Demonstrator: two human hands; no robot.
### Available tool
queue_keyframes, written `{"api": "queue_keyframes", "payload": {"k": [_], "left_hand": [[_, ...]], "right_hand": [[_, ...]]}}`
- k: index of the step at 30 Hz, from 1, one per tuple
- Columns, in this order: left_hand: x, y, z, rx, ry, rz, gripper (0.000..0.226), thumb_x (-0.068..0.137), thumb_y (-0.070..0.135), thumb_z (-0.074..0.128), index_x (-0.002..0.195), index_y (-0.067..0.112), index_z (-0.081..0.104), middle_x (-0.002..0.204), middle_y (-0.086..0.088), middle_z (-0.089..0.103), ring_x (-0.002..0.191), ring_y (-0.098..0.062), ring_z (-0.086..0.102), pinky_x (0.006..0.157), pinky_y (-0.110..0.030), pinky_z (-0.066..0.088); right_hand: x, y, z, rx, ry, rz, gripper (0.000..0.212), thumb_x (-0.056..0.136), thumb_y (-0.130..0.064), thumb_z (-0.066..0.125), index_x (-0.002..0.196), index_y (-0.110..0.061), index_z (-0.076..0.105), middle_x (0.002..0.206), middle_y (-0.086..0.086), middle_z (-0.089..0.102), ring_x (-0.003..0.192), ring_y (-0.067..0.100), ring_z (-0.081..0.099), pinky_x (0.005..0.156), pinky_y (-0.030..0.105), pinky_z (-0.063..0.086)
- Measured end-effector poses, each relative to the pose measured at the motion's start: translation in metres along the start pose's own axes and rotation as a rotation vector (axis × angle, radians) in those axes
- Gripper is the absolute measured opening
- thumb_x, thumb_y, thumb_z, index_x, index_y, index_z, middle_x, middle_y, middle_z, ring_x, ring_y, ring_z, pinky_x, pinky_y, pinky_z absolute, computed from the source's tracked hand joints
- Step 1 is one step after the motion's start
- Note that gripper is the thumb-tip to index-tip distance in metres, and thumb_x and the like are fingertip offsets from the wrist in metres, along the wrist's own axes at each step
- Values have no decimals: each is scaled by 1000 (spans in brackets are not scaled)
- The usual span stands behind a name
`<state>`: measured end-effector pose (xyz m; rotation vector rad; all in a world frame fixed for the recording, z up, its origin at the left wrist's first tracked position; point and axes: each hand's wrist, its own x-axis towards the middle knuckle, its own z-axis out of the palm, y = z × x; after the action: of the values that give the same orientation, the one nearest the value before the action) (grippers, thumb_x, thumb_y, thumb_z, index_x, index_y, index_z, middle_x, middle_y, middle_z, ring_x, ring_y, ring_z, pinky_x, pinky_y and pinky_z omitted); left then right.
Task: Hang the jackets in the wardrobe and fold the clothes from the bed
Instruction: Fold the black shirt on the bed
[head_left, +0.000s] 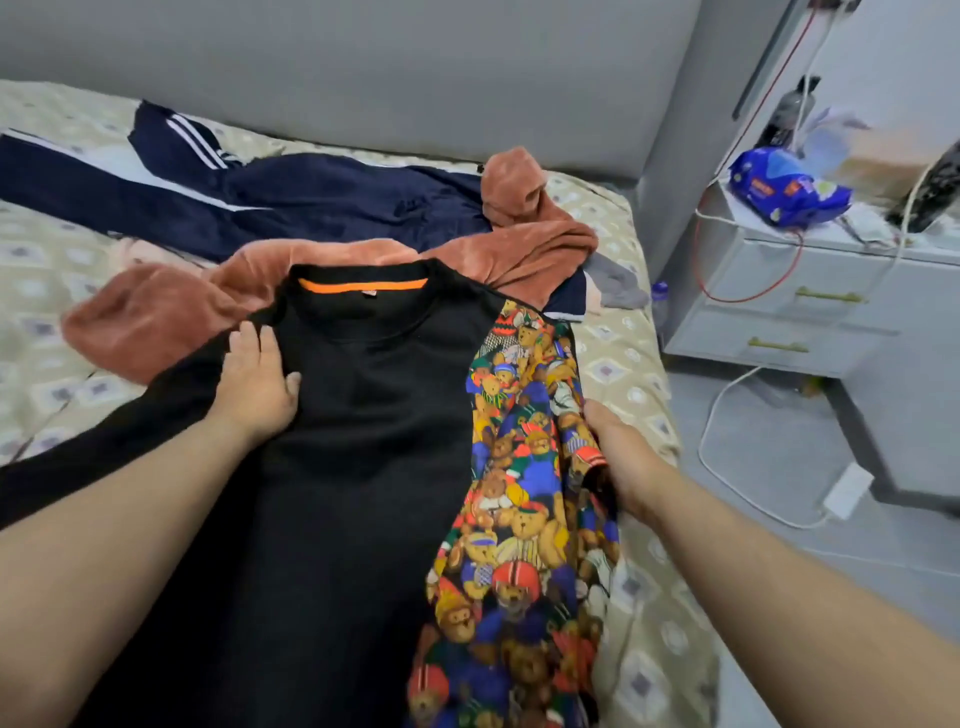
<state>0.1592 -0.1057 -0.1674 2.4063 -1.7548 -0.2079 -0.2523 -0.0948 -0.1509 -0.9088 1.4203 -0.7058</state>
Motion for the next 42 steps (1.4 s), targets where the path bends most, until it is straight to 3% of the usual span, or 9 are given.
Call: {"api": "queue_keyframes", "payload": {"k": [8,14,17,21,23,29,35,39,42], "left_hand": [[-226,-27,-9,4,-187,87,66,103,41,40,158,12,18,166,-7,10,153,-23,6,123,-38,7],[-319,-68,-37,105,-179,-38,66,100,43,47,155,12,27,162,-10,24,151,-28,18,121,-42,13],[-349,-97,-49,122,-28,-147,55,93,35,61,136,1,52,135,-23,53,125,-43,47,104,-55,37],[-383,-119,-65,13,90,-274,30,86,36,61,91,6,58,90,-14,60,86,-41,58,69,-46,48],[-393,-120,-65,-1,96,-262,39,86,41,63,100,4,61,100,-16,63,96,-41,59,76,-47,49],[-421,-125,-58,32,49,-251,67,90,54,57,141,11,49,147,-13,46,139,-31,39,112,-50,32],[-453,-145,-66,-671,155,-637,55,83,42,68,123,11,48,120,-11,63,103,-33,62,88,-47,52],[-473,-142,-75,-1688,-105,-751,35,83,33,67,114,15,68,107,-11,75,99,-31,69,87,-45,52],[-483,-145,-75,-1971,-147,-668,45,76,25,66,120,15,66,111,-11,74,98,-29,71,89,-46,48]], "right_hand": [[-116,63,20,-52,-49,-32,18,100,-27,51,114,-38,53,113,-3,72,103,20,70,96,43,54],[-190,98,31,50,-50,80,27,95,-20,64,118,-6,61,103,14,75,85,27,74,74,42,61],[-221,111,34,14,-64,146,26,92,-17,64,108,3,68,83,14,74,69,28,71,58,38,58],[-254,117,39,-94,-117,182,25,93,-18,61,111,-1,66,89,14,74,78,32,72,74,43,60],[-268,119,36,-160,-117,142,21,92,-13,63,109,-2,65,83,14,75,69,28,72,64,34,59],[-290,125,24,-290,-84,30,12,90,-10,67,102,-11,65,93,16,76,85,33,73,88,48,58],[-307,128,23,-301,-127,49,31,89,-8,67,116,-20,58,105,11,72,95,31,71,88,43,57],[-319,126,19,-254,-189,219,32,86,-16,72,115,-4,65,96,15,76,92,33,72,91,45,56],[-331,124,11,-228,-396,312,80,51,-29,97,120,-4,66,113,17,73,108,35,68,95,45,52]]}}
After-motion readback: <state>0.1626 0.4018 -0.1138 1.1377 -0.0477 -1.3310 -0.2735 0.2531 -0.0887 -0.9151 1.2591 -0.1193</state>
